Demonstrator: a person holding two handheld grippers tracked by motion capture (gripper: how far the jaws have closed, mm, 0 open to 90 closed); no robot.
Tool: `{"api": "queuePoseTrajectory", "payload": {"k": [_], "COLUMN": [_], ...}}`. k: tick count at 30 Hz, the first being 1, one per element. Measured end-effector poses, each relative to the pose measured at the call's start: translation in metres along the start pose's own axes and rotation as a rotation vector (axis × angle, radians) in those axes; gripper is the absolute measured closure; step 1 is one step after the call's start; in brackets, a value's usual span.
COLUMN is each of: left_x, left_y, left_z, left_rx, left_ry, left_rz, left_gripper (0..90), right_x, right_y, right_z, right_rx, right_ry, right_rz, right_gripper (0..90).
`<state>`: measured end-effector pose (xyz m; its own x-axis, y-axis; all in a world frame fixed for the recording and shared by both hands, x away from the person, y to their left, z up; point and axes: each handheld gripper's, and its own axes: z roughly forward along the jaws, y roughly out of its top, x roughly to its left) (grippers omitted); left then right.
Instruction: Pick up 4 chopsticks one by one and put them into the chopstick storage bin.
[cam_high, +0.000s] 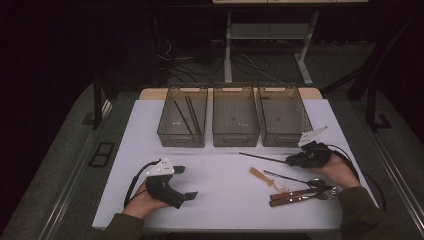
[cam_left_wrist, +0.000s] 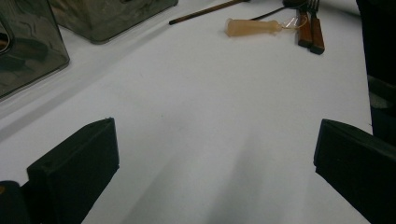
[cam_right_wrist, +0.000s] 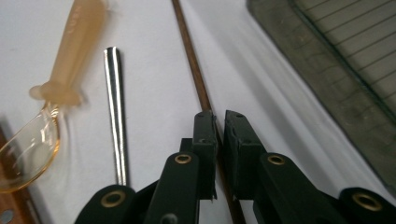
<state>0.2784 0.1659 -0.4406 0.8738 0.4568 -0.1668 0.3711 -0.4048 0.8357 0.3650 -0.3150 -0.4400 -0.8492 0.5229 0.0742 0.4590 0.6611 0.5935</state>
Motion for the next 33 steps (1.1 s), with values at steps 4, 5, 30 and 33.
{"api": "queuePoseTrajectory", "payload": {"k": [4,5,30,33], "left_x": [0.0,0.0,-0.001,-0.001], "left_y": [0.0,0.0,0.0,0.0], "left_z": [0.0,0.0,0.0,0.0], "left_rx": [0.0,-0.001,0.005,0.004], "left_ry": [-0.001,-0.001,-0.003,-0.003], "left_rz": [0.001,0.001,0.009,0.008], "left_gripper": [0.0,0.0,0.0,0.0], "right_x": [0.006,0.006,0.011,0.012], "right_y": [0.001,0.001,0.003,0.005], "right_z": [0.001,0.001,0.0,-0.006], "right_rx": [0.017,0.02,0.026,0.006], "right_ry": [0.017,0.027,0.017,0.022], "right_rz": [-0.009,-0.012,-0.051,-0.053], "right_gripper": [83.2,83.3,85.9,85.9]}}
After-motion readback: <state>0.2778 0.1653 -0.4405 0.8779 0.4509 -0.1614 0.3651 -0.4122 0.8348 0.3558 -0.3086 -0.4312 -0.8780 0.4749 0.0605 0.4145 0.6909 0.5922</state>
